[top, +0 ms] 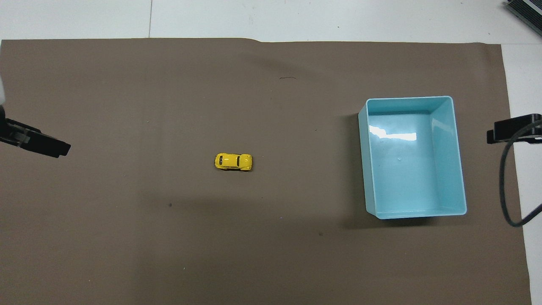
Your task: Wind up and store yellow beetle car
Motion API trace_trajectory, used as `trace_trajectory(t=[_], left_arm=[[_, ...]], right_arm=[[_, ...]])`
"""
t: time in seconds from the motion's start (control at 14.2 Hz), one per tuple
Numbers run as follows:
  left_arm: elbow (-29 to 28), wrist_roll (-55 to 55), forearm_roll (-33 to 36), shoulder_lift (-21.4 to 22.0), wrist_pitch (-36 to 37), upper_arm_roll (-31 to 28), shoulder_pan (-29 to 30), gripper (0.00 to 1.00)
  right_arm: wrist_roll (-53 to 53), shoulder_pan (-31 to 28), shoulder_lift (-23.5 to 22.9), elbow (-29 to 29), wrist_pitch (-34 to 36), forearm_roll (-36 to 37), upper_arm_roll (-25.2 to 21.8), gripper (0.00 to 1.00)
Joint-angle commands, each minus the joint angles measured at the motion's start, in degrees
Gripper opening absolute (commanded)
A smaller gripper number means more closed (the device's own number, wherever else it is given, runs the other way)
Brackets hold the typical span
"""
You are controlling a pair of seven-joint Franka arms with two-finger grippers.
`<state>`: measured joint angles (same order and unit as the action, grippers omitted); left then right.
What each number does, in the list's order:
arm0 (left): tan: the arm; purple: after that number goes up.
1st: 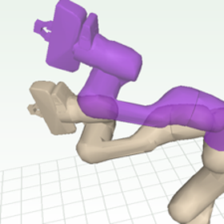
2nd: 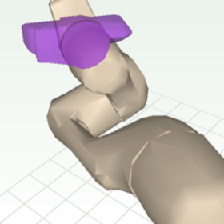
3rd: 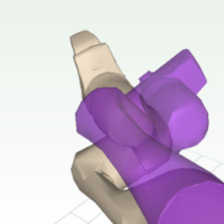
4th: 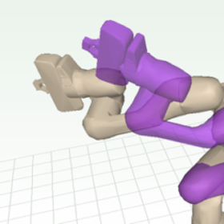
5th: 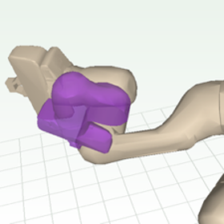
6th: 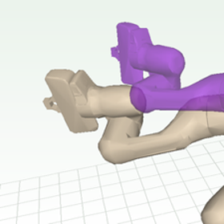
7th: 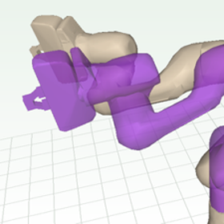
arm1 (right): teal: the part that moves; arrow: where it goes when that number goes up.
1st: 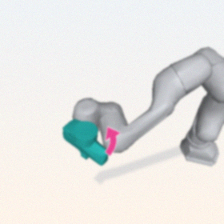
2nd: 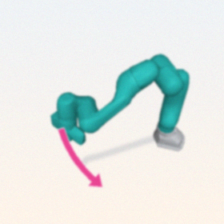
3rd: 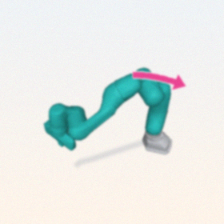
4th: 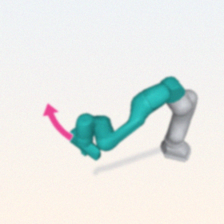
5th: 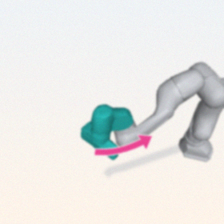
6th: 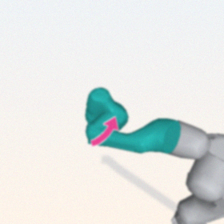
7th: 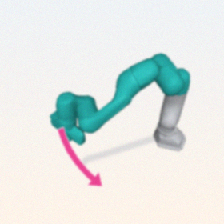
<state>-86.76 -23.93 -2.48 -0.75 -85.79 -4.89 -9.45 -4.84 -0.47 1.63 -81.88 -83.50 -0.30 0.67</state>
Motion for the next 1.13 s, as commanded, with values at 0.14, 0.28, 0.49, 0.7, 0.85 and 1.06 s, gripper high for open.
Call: trace_trajectory(t=[0.14,0.28,0.49,0.7,0.85,1.06], left_arm=[[-4.9,-13.4,-2.3,-0.6,-5.1,0.6,-0.2,1.0],[-6.8,-17.4,-3.8,-1.4,-8.7,0.8,-0.4,1.0],[-6.8,-26.8,-3.7,-3.1,-11.1,0.8,-1.6,1.0],[-6.7,-36.2,-3.0,-5.9,-13.3,0.8,-2.8,1.0],[-6.7,-44.3,-3.1,-7.5,-16.2,0.8,-4.0,1.0],[-6.7,-50.3,-3.0,-10.5,-18.9,0.8,-6.1,1.0]], right_arm=[[1.1,-0.7,1.4,-1.5,0.1,0.4,0.3,1.0],[1.1,-0.7,1.4,-1.5,0.0,0.4,0.3,1.0],[1.1,-0.7,1.4,-1.5,0.1,0.3,0.2,1.0],[1.1,-0.7,1.4,-1.5,0.1,0.4,0.3,1.0],[1.1,-0.7,1.4,-1.5,0.1,0.4,0.2,1.0],[1.1,-0.7,1.4,-1.5,0.1,0.4,0.3,1.0]])
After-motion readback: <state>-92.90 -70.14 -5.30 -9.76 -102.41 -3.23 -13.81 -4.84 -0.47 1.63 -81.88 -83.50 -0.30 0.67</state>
